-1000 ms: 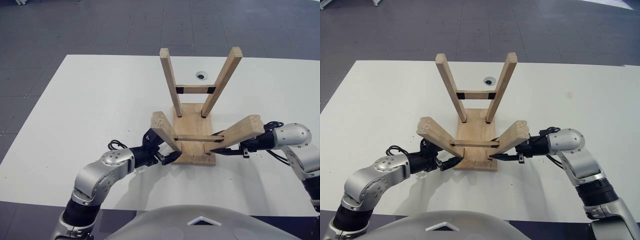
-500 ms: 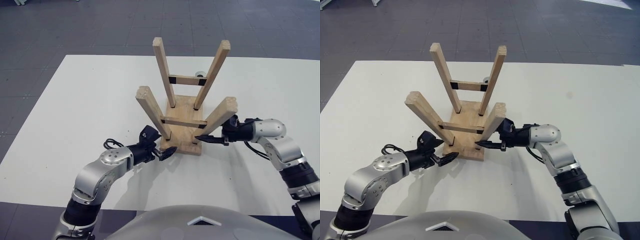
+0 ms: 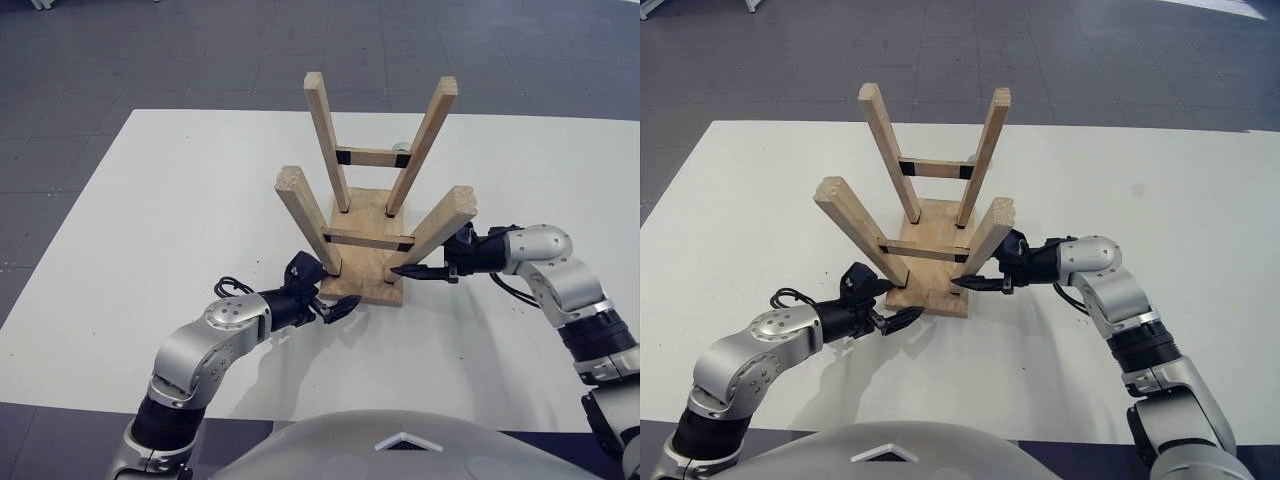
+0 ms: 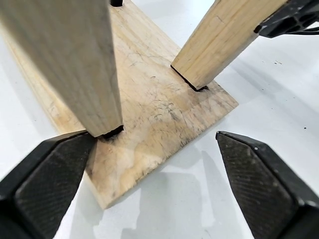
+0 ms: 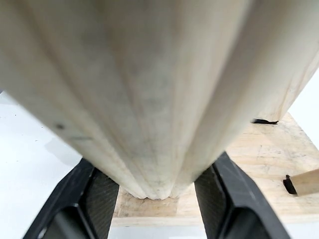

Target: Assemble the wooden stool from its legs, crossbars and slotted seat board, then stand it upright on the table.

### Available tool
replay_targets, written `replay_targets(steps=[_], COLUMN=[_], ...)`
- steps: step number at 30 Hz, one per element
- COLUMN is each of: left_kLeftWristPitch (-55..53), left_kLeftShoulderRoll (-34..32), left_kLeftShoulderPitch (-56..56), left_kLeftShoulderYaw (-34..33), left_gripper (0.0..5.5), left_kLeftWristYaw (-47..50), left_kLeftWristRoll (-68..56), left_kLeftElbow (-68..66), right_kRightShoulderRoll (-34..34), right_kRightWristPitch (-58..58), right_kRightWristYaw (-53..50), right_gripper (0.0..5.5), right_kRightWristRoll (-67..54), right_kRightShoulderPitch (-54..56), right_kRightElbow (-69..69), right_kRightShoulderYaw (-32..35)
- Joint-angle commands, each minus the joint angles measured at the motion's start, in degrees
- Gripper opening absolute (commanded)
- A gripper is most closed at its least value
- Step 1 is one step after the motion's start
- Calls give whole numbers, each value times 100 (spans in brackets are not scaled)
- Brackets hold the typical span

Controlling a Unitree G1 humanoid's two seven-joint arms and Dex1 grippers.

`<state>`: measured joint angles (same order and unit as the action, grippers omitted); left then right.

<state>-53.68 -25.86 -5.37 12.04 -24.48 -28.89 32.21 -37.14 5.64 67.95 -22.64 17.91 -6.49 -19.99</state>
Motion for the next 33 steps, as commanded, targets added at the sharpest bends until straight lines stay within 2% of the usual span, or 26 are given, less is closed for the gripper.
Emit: replay_targets(steps=[1,6,7,11,17,19,22,25,27,29,33], left_kLeftWristPitch=[-82,-90,-87,-93,-175,-208,-225,-361,-542,-693,-1117], left_kLeftShoulderRoll=[-7,8,9,3,-323,-480,-784,-671,-8,699,1707], left_kLeftShoulderPitch=[53,42,45,-7,-99,-144,-319,-408,-178,123,710], left_kLeftShoulderYaw=[60,82,86,36,-259,-361,-633,-1274,-1908,-2388,-2498], left_gripper=[447,447,447,447,447,447,447,447,447,447,447], left_kLeftWristYaw=[-27,-13,-11,17,-144,-228,-357,144,1059,1842,2630], left_kLeftWristRoll=[-2,-9,-9,-23,-128,-160,-169,-39,96,68,-221], left_kLeftElbow=[5,14,11,44,147,183,226,255,226,394,901], right_kRightShoulderRoll=[-85,191,199,81,-256,-341,-203,582,1298,1808,2343], right_kRightWristPitch=[392,25,-8,-159,-152,-60,1027,2753,4123,5578,6871], right_kRightWristYaw=[-83,-275,-291,-376,-386,-741,-1960,-3478,-4450,-5071,-5569], right_gripper=[259,351,358,438,438,438,438,438,438,438,438], right_kRightWristRoll=[563,766,796,851,958,1157,1354,939,627,513,433], right_kRightShoulderPitch=[-292,-223,-210,-5,-152,-346,-678,-1112,-1369,-1457,-1402], right_kRightElbow=[-476,-556,-576,-843,-818,-694,-196,993,1958,2825,4030], right_kRightShoulderYaw=[-120,100,154,575,1018,1142,1562,2431,2960,3203,3035])
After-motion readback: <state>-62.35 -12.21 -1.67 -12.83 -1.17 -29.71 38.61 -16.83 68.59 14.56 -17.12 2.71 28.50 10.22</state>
